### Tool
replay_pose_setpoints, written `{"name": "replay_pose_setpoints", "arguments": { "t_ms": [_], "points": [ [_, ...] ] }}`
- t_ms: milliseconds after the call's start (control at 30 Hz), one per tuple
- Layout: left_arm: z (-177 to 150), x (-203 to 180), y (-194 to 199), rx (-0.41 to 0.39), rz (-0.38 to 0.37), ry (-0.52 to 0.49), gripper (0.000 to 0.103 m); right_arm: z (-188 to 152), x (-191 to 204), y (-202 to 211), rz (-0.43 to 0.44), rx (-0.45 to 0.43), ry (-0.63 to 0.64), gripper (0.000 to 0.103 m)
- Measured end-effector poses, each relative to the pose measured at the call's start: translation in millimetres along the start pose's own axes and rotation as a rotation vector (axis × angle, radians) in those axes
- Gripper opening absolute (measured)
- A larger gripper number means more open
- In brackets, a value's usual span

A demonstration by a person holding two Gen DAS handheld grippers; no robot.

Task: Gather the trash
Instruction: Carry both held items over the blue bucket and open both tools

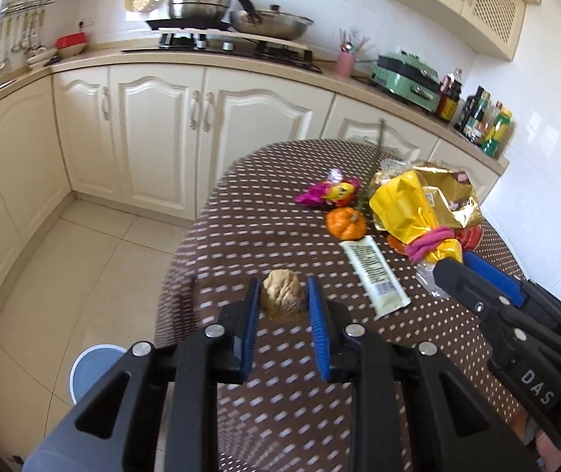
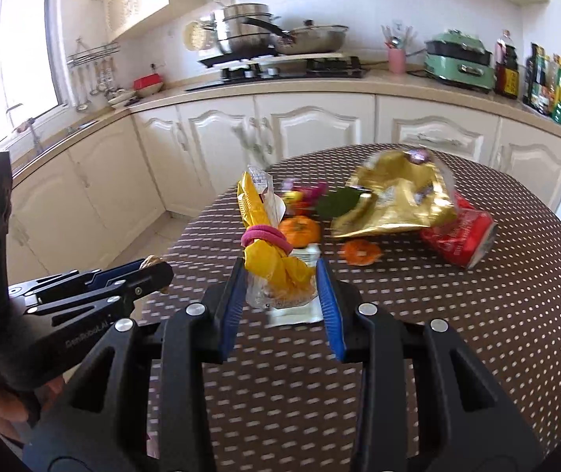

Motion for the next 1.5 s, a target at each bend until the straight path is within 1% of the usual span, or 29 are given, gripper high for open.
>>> {"name": "replay_pose_setpoints", "arguments": {
  "t_ms": [100,167,200,267,300,333,467,533,667,733,867,933,1033,1100,1167,1200,1233,1333,1500],
  "points": [
    [-6.4,36.2,11.0,-0.009,0.025,0.029,0.023,-1.6,34.6,-3.6,0.028,0.009,0.039,0.036],
    [-10.7,53.9,14.0,-0.007,0.043,0.048,0.023,-3.4,57.7,-10.6,0.051,0.022,0.065,0.036],
    [-14.2,71.8,14.9,-0.002,0.056,0.068,0.023,-6.0,72.7,-17.1,0.067,0.036,0.083,0.035],
    [-20.7,94.5,15.1,0.006,0.078,0.092,0.023,-13.6,103.4,-34.3,0.107,0.068,0.112,0.035],
    [-28.0,115.5,13.3,0.017,0.102,0.114,0.023,-18.0,117.1,-43.1,0.125,0.084,0.123,0.035],
    [-32.8,128.5,11.1,0.028,0.117,0.128,0.023,-22.5,127.5,-50.4,0.139,0.097,0.133,0.035],
    [-66.9,200.1,-4.7,0.099,0.178,0.218,0.023,-50.8,179.9,-97.0,0.203,0.184,0.174,0.035],
    [-84.1,231.4,-15.1,0.137,0.203,0.256,0.023,-65.2,198.9,-118.7,0.223,0.225,0.191,0.035],
    [-119.3,282.9,-42.2,0.225,0.246,0.326,0.024,-107.4,238.2,-171.6,0.284,0.339,0.222,0.035],
    [-136.1,304.0,-59.3,0.267,0.257,0.360,0.024,-125.5,249.2,-191.3,0.294,0.382,0.231,0.035],
    [-159.5,329.9,-91.2,0.325,0.278,0.387,0.024,-160.3,259.2,-235.8,0.295,0.469,0.234,0.035],
    [-168.5,337.4,-105.7,0.344,0.279,0.394,0.024,-170.0,258.3,-253.3,0.291,0.497,0.228,0.035],
    [-179.9,347.3,-125.0,0.360,0.272,0.407,0.024,-182.0,253.7,-273.4,0.277,0.524,0.209,0.035],
    [-185.6,351.3,-135.9,0.351,0.264,0.420,0.025,-188.0,250.5,-285.0,0.273,0.539,0.193,0.035],
    [-187.3,352.1,-144.4,0.351,0.277,0.421,0.036,-192.7,247.6,-295.1,0.266,0.552,0.184,0.035],
    [-191.9,353.3,-146.7,0.354,0.289,0.418,0.050,-195.8,245.3,-299.5,0.264,0.562,0.179,0.036],
    [-195.8,354.8,-149.6,0.359,0.294,0.421,0.055,-198.9,243.4,-303.5,0.262,0.570,0.176,0.036],
    [-200.9,358.5,-154.6,0.376,0.287,0.434,0.055,-207.0,239.9,-311.6,0.258,0.590,0.166,0.036],
    [-210.4,366.9,-155.6,0.399,0.316,0.440,0.055,-217.9,236.9,-323.4,0.254,0.612,0.156,0.036]
  ]
}}
Point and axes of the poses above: each gripper's, at about its wrist camera, not at the fingertips, and y roughly against the way its jaws point, x to its left, z to its top, the point moved 8 cm from there along -y, roughly the way its jaws point, and after that the axes turned 13 degrees about z, right-handed, at the moved point
